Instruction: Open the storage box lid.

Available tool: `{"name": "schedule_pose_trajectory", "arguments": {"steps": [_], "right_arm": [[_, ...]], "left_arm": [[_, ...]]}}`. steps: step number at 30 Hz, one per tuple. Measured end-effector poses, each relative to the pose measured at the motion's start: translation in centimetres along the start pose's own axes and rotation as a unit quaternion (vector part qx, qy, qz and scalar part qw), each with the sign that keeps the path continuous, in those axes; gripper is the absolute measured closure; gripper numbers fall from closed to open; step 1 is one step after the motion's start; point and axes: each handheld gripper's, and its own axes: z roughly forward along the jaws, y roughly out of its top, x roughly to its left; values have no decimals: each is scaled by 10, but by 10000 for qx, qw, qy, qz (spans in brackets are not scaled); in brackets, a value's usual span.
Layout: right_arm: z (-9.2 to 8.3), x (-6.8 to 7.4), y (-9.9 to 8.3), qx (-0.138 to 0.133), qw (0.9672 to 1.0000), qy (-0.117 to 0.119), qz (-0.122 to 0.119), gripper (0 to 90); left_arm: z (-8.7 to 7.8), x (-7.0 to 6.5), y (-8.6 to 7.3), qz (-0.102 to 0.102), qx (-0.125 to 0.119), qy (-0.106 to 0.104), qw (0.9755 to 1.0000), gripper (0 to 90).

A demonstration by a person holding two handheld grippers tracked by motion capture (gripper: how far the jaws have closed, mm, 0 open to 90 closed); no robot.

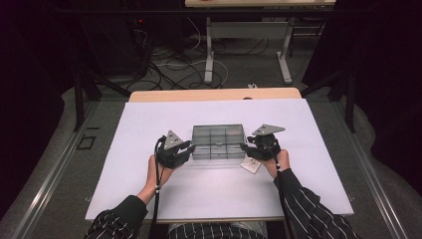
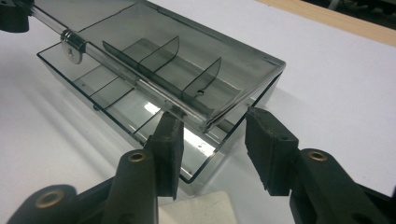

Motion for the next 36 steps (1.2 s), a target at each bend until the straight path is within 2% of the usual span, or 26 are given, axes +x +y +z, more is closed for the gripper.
{"name": "schedule_pose_trajectory", "arguments": {"steps": [5, 7, 12, 16, 22, 27, 32, 34, 36], "right_arm": [[-1, 0, 2, -107, 9999, -19, -16, 574], [-2, 0, 3, -142, 9999, 47, -31, 598], [-3, 0, 5, -212, 9998, 24, -44, 618], [-3, 0, 6, -238, 9997, 7, -50, 626], [-3, 0, 7, -270, 9996, -10, -90, 631], [-3, 2, 8, -246, 9996, -64, -112, 635], [-4, 4, 10, -269, 9993, -177, -186, 643], [-5, 4, 11, -187, 9994, -183, -222, 646], [-5, 5, 11, -276, 9992, -210, -213, 648]], "left_arm": [[0, 0, 1, 21, -43, 21, 10000, 718], [0, 0, 2, 31, -55, 67, 10000, 683], [4, 1, 2, 59, -3, 88, 9999, 600], [5, 1, 4, 48, -48, 108, 9999, 586], [6, 2, 6, 103, -69, 128, 9998, 587], [7, 0, 10, 193, -123, 225, 9995, 603], [5, -1, 12, 241, -133, 274, 9992, 629], [5, -2, 13, 277, -149, 317, 9990, 640], [4, -2, 14, 311, -190, 323, 9988, 652]]}}
